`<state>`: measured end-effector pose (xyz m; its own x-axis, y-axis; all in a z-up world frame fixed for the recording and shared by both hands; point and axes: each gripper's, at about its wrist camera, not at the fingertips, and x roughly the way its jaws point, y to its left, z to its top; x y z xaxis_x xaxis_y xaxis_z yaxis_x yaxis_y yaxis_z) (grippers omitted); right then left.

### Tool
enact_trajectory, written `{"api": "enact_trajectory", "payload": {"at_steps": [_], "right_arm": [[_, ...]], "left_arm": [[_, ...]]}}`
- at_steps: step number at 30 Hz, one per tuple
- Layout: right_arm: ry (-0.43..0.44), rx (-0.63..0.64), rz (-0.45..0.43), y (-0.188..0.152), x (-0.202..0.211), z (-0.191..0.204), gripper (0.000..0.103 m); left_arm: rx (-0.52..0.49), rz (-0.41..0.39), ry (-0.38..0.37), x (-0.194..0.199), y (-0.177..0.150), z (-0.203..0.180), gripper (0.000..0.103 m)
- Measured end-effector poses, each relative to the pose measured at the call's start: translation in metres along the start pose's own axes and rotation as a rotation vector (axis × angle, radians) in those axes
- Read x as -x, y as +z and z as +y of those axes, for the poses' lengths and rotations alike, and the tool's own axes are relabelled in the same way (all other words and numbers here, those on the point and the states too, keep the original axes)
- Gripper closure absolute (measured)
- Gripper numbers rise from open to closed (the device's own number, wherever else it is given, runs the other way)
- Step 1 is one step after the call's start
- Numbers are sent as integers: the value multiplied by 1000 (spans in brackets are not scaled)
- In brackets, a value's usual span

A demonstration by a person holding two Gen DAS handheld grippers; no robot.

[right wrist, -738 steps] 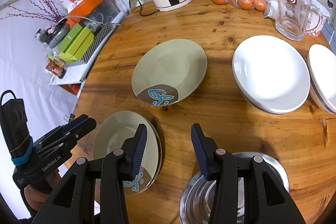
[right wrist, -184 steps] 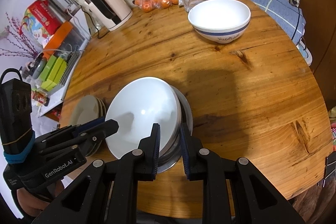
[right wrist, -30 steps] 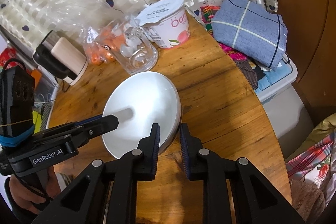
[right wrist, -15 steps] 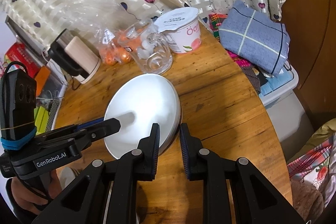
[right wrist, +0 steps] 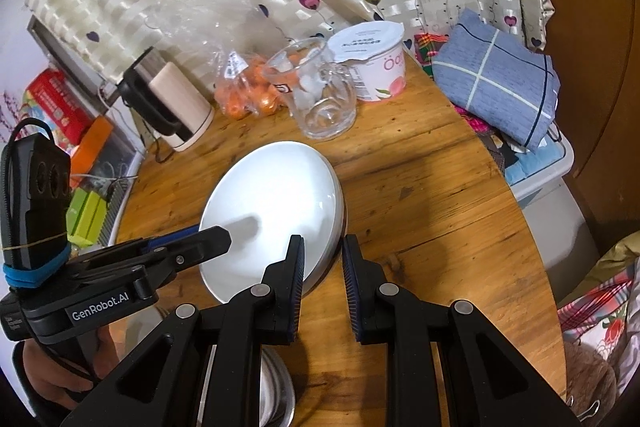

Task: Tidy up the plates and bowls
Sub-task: 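Lift the blue-rimmed bowls and carry them toward the steel bowl on the plates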

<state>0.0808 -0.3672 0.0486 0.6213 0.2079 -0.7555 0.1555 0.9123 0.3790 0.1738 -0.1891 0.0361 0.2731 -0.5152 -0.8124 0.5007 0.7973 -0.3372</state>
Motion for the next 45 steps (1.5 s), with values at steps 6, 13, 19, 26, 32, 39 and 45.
{"api": "enact_trajectory", "payload": {"at_steps": [6, 13, 19, 26, 32, 39, 45], "right_arm": [[8, 15, -12, -6, 11, 11, 84], [15, 31, -19, -16, 22, 22, 84], [26, 42, -20, -24, 29, 31, 84], [43, 57, -20, -37, 37, 42, 84], [57, 63, -16, -50, 45, 47, 84], [66, 65, 11, -69, 45, 51, 84], [74, 66, 44, -81, 37, 55, 84]], "left_arm": [[5, -11, 6, 13, -10, -1, 74], [6, -23, 15, 27, -22, -1, 74], [15, -30, 24, 39, -35, 0, 74], [23, -44, 36, 54, -50, 1, 74], [26, -48, 44, 64, -63, -1, 74], [38, -38, 54, 70, -82, 2, 73], [62, -22, 62, 69, -98, 11, 74]]}}
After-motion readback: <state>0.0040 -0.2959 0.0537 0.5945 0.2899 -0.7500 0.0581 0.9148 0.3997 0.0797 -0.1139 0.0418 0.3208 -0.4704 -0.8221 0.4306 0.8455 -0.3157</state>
